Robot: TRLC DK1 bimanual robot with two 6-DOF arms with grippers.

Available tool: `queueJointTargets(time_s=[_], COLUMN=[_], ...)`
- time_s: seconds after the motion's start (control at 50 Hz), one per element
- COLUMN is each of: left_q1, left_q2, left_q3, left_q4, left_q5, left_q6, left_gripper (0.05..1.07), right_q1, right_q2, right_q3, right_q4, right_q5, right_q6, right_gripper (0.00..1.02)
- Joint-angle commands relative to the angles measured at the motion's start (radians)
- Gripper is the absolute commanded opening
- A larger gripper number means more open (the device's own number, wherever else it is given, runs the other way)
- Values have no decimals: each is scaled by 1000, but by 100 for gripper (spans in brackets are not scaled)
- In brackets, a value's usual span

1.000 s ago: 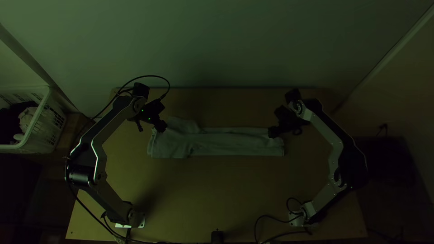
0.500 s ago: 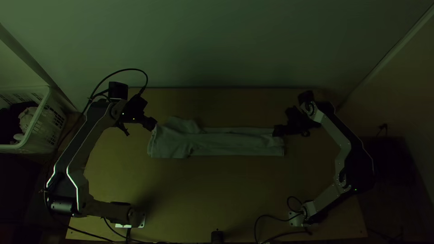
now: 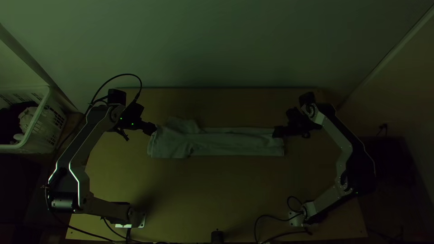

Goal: Fold the t-shirt

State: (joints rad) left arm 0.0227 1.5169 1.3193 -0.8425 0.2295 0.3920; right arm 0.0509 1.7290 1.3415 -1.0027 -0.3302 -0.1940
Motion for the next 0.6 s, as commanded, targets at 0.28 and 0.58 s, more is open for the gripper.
queueJointTargets(time_s=[0.28,0.58], left_q1=[126,138], left_q2=[187,253], left_q3=[-2,17], left_q4=[-24,-83], left_q5=[136,211], left_q6=[-25,-10], left_gripper=[103,103], right_q1=[12,35], right_q2=[-49,-85], right_q3=[-4,-8], right_q4=[-1,-1], right_q5=[-7,-7], right_q6=[7,10], right_gripper=[98,98])
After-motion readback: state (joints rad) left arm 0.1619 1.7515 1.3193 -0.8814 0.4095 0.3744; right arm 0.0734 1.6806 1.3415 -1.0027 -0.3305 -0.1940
